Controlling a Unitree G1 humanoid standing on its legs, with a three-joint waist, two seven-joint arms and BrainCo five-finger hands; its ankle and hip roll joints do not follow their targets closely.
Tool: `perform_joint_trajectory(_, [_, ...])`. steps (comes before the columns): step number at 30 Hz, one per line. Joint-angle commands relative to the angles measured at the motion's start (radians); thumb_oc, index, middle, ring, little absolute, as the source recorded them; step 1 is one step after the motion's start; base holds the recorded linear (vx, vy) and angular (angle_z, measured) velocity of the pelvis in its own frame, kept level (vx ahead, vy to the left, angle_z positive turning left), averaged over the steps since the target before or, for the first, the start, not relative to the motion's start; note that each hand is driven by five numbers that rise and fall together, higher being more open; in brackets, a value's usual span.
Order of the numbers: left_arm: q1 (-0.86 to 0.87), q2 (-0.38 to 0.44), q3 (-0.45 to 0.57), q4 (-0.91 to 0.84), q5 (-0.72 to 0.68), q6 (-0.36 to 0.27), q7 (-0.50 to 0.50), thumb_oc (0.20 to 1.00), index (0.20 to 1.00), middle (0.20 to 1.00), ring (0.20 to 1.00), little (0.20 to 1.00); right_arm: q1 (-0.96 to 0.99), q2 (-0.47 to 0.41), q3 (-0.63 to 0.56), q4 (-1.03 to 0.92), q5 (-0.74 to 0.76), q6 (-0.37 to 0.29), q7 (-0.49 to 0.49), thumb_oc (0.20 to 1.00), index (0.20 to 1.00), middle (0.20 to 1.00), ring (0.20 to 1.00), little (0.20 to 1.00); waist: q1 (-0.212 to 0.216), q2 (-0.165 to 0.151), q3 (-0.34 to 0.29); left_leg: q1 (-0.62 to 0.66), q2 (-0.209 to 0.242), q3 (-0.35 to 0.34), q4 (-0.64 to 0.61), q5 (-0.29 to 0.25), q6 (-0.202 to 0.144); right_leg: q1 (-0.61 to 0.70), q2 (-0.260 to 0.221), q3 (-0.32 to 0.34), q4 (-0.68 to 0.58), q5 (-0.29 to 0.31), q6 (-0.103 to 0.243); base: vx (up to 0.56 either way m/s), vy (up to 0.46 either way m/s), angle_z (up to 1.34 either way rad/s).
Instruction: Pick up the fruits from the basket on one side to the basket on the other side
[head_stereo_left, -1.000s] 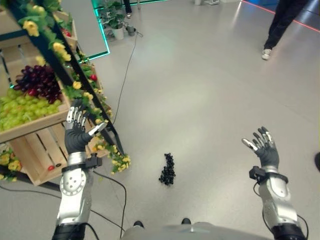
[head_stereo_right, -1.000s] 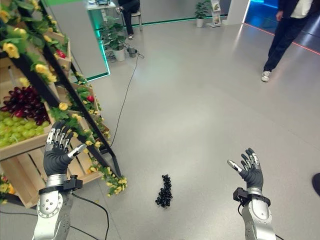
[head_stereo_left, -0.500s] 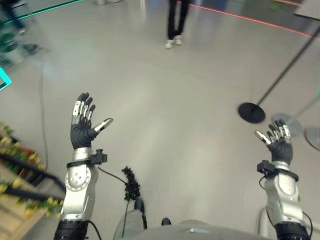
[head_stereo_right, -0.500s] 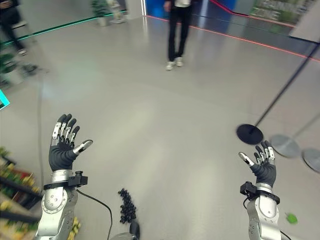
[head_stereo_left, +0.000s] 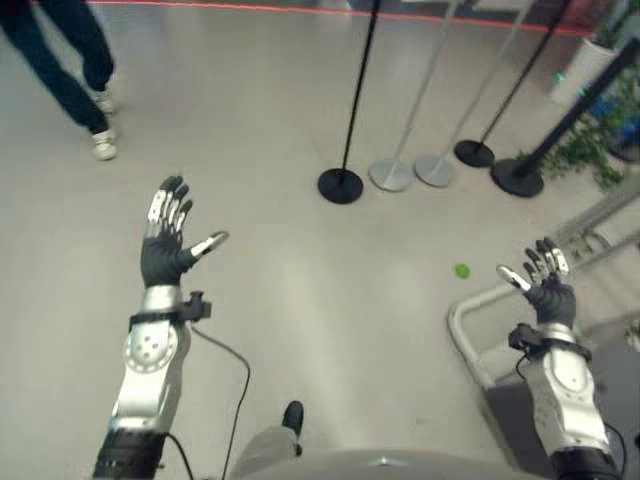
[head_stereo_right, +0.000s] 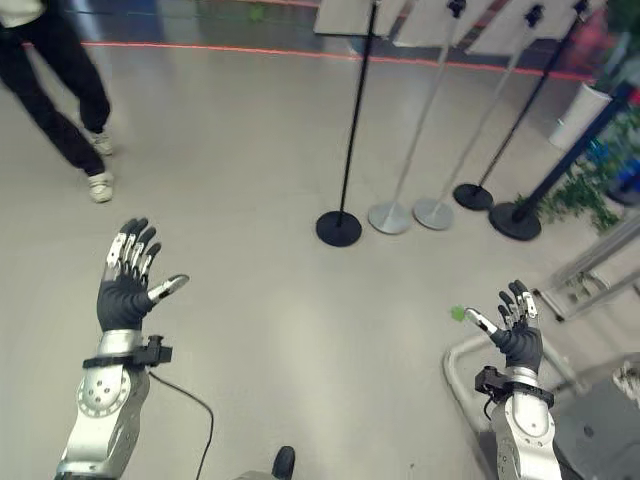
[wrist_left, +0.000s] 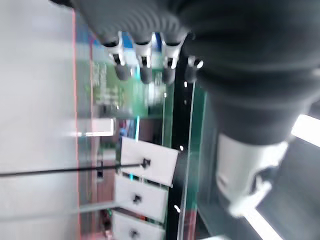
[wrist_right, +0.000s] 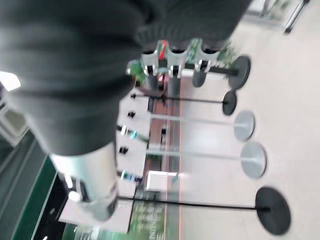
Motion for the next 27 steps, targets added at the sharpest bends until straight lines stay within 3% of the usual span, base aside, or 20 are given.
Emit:
perform_joint_trajectory(1, [0.043,0.033,0.021,-0.051,0.074,-0.041,-0.008,1.0,1.0,1.0,1.0,1.0,-0.037,-0.033,-0.044,-0.02,-0.035,-0.039,-0.003,1.0,1.0,1.0,1.0,1.0,-0.03,0.015,-0.064,0.0,0.085,0.106,-0.028,-0.046,-0.088,-0.021,-0.006,-0.154,-0.095,0.146,-0.024,0.02,0.26,-1.56])
perform_joint_trajectory(3, [0.046,0.024,0.031,-0.046,0.068,-0.04,-0.015,1.0,1.0,1.0,1.0,1.0,-0.019,-0.021,-0.051,-0.033,-0.043,-0.037,0.007,1.0,1.0,1.0,1.0,1.0,-0.054,0.019,-0.053,0.037,0.112,0.19,-0.036,-0.067,-0.09,-0.05,-0.031,-0.228,-0.173,0.166,-0.031,-0.04,0.22,-1.62])
perform_joint_trajectory(4, [0.047,0.015,0.036,-0.046,0.059,-0.039,-0.021,1.0,1.0,1.0,1.0,1.0,-0.02,-0.019,-0.053,-0.029,-0.053,-0.038,0.005,1.0,1.0,1.0,1.0,1.0,-0.066,0.017,-0.042,0.069,0.13,0.276,-0.047,-0.087,-0.095,-0.067,-0.069,-0.338,-0.241,0.183,-0.036,-0.06,0.146,-1.48])
perform_joint_trajectory(5, [0.047,0.016,0.036,-0.046,0.059,-0.039,-0.022,1.0,1.0,1.0,1.0,1.0,-0.021,-0.019,-0.053,-0.03,-0.053,-0.038,0.005,1.0,1.0,1.0,1.0,1.0,-0.064,0.017,-0.042,0.067,0.131,0.279,-0.049,-0.083,-0.096,-0.069,-0.068,-0.336,-0.244,0.189,-0.037,-0.05,0.123,-1.28])
perform_joint_trajectory(9, [0.075,-0.004,0.06,-0.044,0.06,-0.031,-0.019,1.0,1.0,1.0,1.0,1.0,-0.046,-0.013,-0.026,-0.009,-0.056,-0.034,0.001,1.0,1.0,1.0,1.0,1.0,-0.026,0.001,-0.04,0.136,0.184,0.472,-0.06,-0.135,-0.112,-0.05,-0.17,-0.689,-0.295,0.226,-0.031,-0.05,0.053,-2.08])
perform_joint_trajectory(12, [0.089,-0.021,0.072,-0.039,0.05,-0.024,-0.02,1.0,1.0,1.0,1.0,1.0,-0.056,-0.011,-0.004,-0.001,-0.051,-0.023,0.005,1.0,1.0,1.0,1.0,1.0,-0.01,-0.011,-0.042,0.172,0.203,0.587,-0.084,-0.133,-0.109,-0.06,-0.225,-0.857,-0.286,0.265,-0.029,-0.06,-0.033,-1.98])
perform_joint_trajectory(15, [0.085,-0.026,0.059,-0.026,0.064,-0.019,-0.018,1.0,1.0,1.0,1.0,1.0,-0.062,-0.016,0.009,0.006,-0.051,-0.013,0.014,1.0,1.0,1.0,1.0,1.0,-0.038,-0.014,-0.045,0.188,0.213,0.637,-0.079,-0.137,-0.105,-0.074,-0.232,-0.838,-0.305,0.279,-0.021,0.02,-0.164,-1.66])
perform_joint_trajectory(16, [0.068,-0.034,0.052,-0.008,0.061,-0.02,-0.011,1.0,1.0,1.0,1.0,1.0,-0.05,-0.018,-0.001,0.003,-0.044,-0.015,0.01,1.0,1.0,1.0,1.0,1.0,-0.071,-0.016,-0.05,0.192,0.23,0.655,-0.049,-0.147,-0.113,-0.077,-0.206,-0.759,-0.32,0.261,-0.027,0.07,-0.178,-0.9])
perform_joint_trajectory(17, [0.066,-0.034,0.052,-0.005,0.061,-0.021,-0.011,1.0,1.0,1.0,1.0,1.0,-0.049,-0.019,-0.001,0.001,-0.043,-0.015,0.011,1.0,1.0,1.0,1.0,1.0,-0.068,-0.015,-0.05,0.191,0.234,0.659,-0.044,-0.15,-0.115,-0.079,-0.203,-0.755,-0.319,0.259,-0.028,0.17,-0.333,-0.83])
perform_joint_trajectory(18, [0.045,-0.042,0.041,0.006,0.052,-0.023,-0.006,1.0,1.0,1.0,1.0,1.0,-0.04,-0.018,-0.011,-0.007,-0.033,-0.023,0.007,1.0,1.0,1.0,1.0,1.0,-0.09,-0.01,-0.046,0.201,0.258,0.667,-0.004,-0.159,-0.123,-0.09,-0.185,-0.713,-0.302,0.244,-0.041,0.14,-0.258,-0.46])
perform_joint_trajectory(25, [0.011,-0.054,-0.001,0.02,0.049,-0.027,-0.012,1.0,1.0,1.0,1.0,1.0,-0.028,-0.034,-0.021,0.001,0.01,-0.04,0.007,1.0,1.0,1.0,1.0,1.0,-0.133,0.012,-0.05,0.229,0.358,0.693,0.112,-0.172,-0.168,-0.063,-0.094,-0.631,-0.299,0.172,-0.088,0.11,-0.249,-0.34])
perform_joint_trajectory(26, [0.005,-0.055,-0.007,0.021,0.05,-0.026,-0.008,1.0,1.0,1.0,1.0,1.0,-0.029,-0.037,-0.017,0.003,0.013,-0.043,0.004,1.0,1.0,1.0,1.0,1.0,-0.138,0.014,-0.05,0.226,0.374,0.684,0.141,-0.151,-0.18,-0.056,-0.077,-0.618,-0.301,0.164,-0.096,0.18,-0.385,-0.32])
perform_joint_trajectory(27, [-0.006,-0.056,-0.021,0.034,0.052,-0.025,-0.006,1.0,1.0,1.0,1.0,1.0,-0.031,-0.041,-0.01,0.007,0.027,-0.049,0.003,1.0,1.0,1.0,1.0,1.0,-0.136,0.017,-0.042,0.214,0.415,0.664,0.205,-0.096,-0.217,-0.035,-0.042,-0.596,-0.319,0.151,-0.121,0.14,-0.305,-0.32])
